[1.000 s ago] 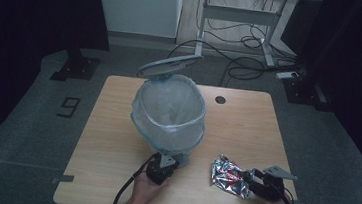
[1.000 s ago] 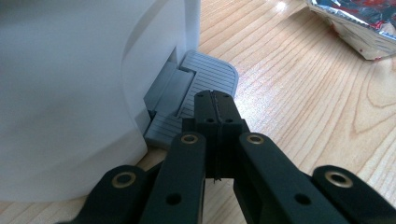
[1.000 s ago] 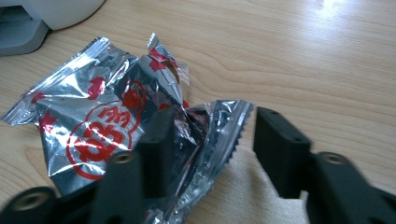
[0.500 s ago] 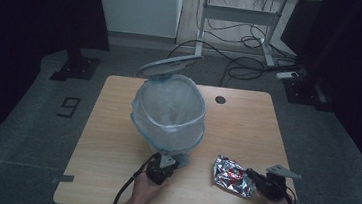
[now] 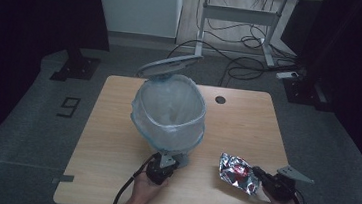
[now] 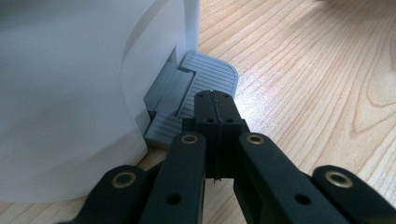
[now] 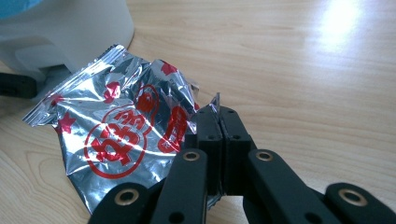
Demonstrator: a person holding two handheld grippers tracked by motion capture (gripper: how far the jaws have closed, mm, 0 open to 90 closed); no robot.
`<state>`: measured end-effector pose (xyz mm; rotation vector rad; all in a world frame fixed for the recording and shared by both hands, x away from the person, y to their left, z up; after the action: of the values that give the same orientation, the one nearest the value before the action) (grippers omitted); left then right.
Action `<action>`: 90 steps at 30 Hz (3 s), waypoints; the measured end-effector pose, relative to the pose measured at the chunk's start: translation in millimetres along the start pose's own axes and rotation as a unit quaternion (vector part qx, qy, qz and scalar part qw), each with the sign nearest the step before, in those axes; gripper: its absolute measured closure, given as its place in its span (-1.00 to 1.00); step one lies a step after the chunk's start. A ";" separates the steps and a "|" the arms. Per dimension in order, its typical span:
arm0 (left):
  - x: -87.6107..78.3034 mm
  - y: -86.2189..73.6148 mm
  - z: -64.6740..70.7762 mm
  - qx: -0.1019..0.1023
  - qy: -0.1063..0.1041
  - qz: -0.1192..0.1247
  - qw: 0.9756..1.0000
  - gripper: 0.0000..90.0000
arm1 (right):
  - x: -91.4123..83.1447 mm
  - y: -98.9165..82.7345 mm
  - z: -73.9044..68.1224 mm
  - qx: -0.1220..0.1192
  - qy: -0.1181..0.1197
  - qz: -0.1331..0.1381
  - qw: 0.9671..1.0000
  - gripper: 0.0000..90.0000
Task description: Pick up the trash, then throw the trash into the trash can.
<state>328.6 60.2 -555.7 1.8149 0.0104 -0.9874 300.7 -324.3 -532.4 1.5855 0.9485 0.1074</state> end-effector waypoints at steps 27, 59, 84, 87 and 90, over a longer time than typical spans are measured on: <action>-0.1 -0.7 0.1 0.003 0.001 0.003 1.000 1.00 | -16.3 26.2 -11.0 -0.030 0.005 0.043 0.999 0.96; -0.1 -2.1 0.2 -0.002 0.003 0.008 1.000 1.00 | -24.0 60.5 -18.2 -0.044 0.014 0.079 0.996 0.96; 0.1 -2.0 1.3 -0.002 0.005 0.011 1.000 1.00 | -28.1 94.1 -27.5 -0.049 0.020 0.088 0.995 0.96; 0.0 -2.0 1.3 -0.001 0.006 0.011 1.000 1.00 | -28.5 99.2 -30.4 -0.055 0.021 0.087 0.994 0.96; 0.0 -2.0 1.6 -0.002 0.005 0.010 1.000 1.00 | -28.1 104.6 -33.4 -0.059 0.022 0.087 0.994 0.96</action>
<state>326.8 59.9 -557.5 1.8126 0.0001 -0.9634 316.3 -309.2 -421.1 1.5591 0.8218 0.3162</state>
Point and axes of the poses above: each handheld gripper's, and its own axes: x roughly forward along the jaws, y roughly out of its top, z roughly to its right, the point moved 2 cm from there along x, roughly forward along the jaws, and after that the axes turned 10 degrees about y, right-handed, at the moved point
